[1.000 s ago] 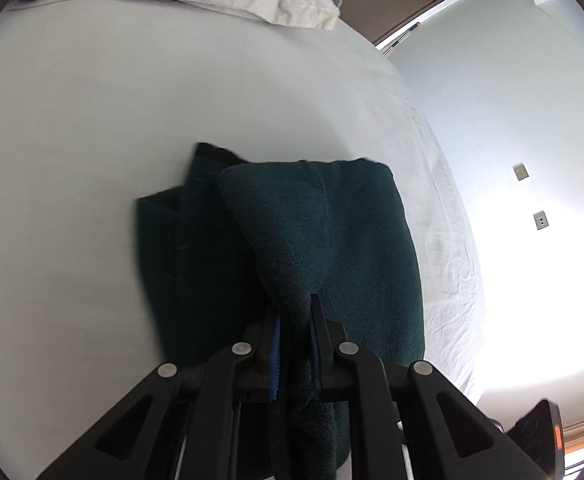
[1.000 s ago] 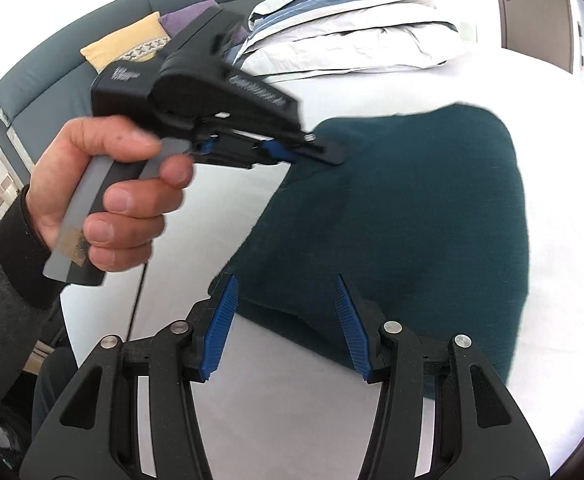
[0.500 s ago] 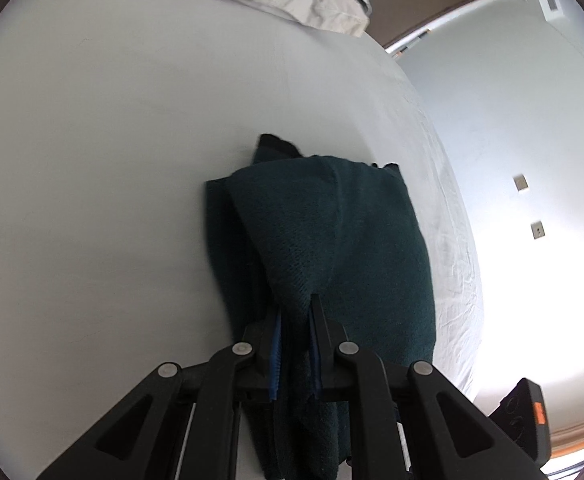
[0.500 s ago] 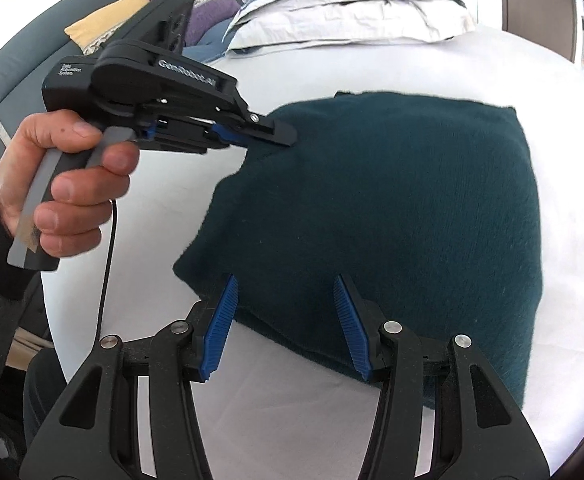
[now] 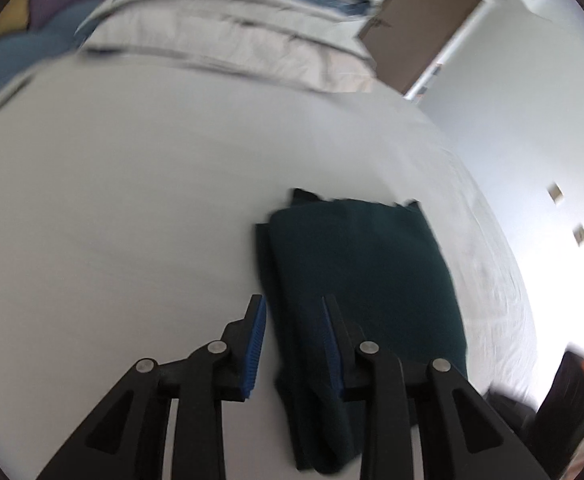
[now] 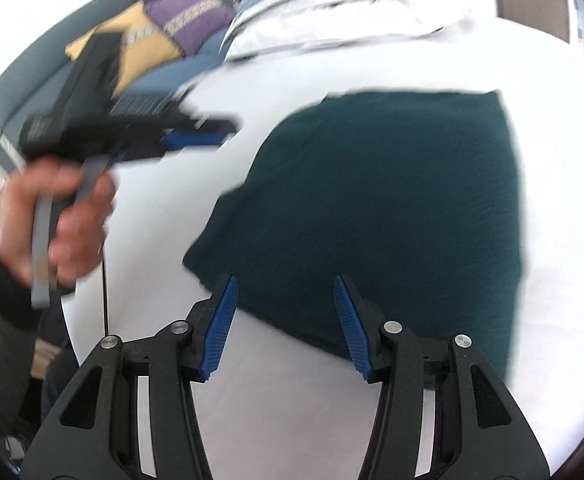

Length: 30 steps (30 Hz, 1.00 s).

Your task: Fold small clothes

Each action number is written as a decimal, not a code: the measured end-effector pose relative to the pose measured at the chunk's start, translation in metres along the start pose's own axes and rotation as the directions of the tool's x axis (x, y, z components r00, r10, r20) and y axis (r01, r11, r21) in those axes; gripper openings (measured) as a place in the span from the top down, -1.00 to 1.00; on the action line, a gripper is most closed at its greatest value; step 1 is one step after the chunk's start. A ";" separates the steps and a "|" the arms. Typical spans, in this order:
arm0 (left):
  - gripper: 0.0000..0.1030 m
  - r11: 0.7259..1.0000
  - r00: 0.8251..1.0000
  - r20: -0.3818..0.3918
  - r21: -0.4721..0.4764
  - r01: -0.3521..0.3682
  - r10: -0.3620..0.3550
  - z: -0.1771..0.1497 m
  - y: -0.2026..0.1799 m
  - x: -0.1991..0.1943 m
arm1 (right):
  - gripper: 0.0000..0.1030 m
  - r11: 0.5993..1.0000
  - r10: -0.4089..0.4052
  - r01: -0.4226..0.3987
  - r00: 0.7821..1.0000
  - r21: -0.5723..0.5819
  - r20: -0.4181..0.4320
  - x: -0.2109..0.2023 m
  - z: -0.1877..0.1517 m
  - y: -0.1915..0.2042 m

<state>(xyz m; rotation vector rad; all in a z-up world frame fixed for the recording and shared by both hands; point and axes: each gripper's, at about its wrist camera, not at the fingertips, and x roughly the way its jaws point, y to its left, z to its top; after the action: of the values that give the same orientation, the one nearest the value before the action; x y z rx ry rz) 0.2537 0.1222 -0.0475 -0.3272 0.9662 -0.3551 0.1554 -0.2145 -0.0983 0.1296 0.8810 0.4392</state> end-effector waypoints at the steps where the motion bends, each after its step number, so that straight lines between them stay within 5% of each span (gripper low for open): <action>1: 0.43 1.000 1.000 0.009 0.028 0.000 -0.001 -0.008 -0.018 0.001 | 0.06 1.000 -0.017 0.017 1.000 0.009 0.020 -0.009 0.000 -0.009; 5: 0.44 0.991 0.999 0.013 0.131 0.028 -0.030 -0.039 -0.043 0.008 | 0.06 0.995 -0.039 0.035 0.999 0.095 0.035 -0.029 -0.007 -0.051; 10: 0.80 0.995 0.996 -0.081 0.099 -0.024 0.033 -0.066 -0.033 0.050 | 0.10 0.987 -0.024 0.033 0.998 0.155 -0.058 -0.012 -0.037 -0.091; 13: 0.80 0.993 0.997 -0.074 0.113 -0.019 0.027 -0.075 -0.027 0.051 | 0.11 0.987 0.007 -0.001 0.999 0.163 -0.037 -0.023 -0.058 -0.101; 17: 0.81 0.996 0.997 -0.079 0.094 -0.009 0.016 -0.074 -0.022 0.049 | 0.13 0.971 0.057 -0.048 0.998 0.233 -0.031 -0.033 -0.055 -0.116; 22: 0.80 0.992 0.997 -0.071 0.124 -0.027 0.036 -0.073 -0.024 0.054 | 0.09 0.916 0.219 -0.232 0.973 0.327 0.078 -0.059 -0.050 -0.106; 25: 0.81 0.996 0.996 -0.085 0.084 0.008 -0.001 -0.068 -0.019 0.056 | 0.09 0.902 0.205 -0.190 0.979 0.389 0.002 -0.037 -0.053 -0.125; 26: 0.81 0.997 0.996 -0.090 0.074 0.016 -0.009 -0.071 -0.018 0.051 | 0.28 0.886 0.207 -0.172 0.978 0.431 -0.035 -0.028 -0.058 -0.134; 27: 0.81 0.997 0.995 -0.095 0.069 0.015 -0.008 -0.068 -0.018 0.049 | 0.41 0.872 0.221 -0.189 0.975 0.452 -0.019 -0.031 -0.063 -0.141; 30: 0.72 0.995 0.997 -0.069 0.098 -0.026 0.033 -0.056 -0.031 0.029 | 0.36 0.855 0.252 -0.235 0.967 0.462 0.024 -0.053 -0.064 -0.148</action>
<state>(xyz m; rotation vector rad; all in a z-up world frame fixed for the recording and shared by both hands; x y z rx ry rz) 0.2171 0.0762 -0.0851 -0.2130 1.0182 -0.3875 0.1241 -0.3747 -0.1437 0.6827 0.9996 0.4616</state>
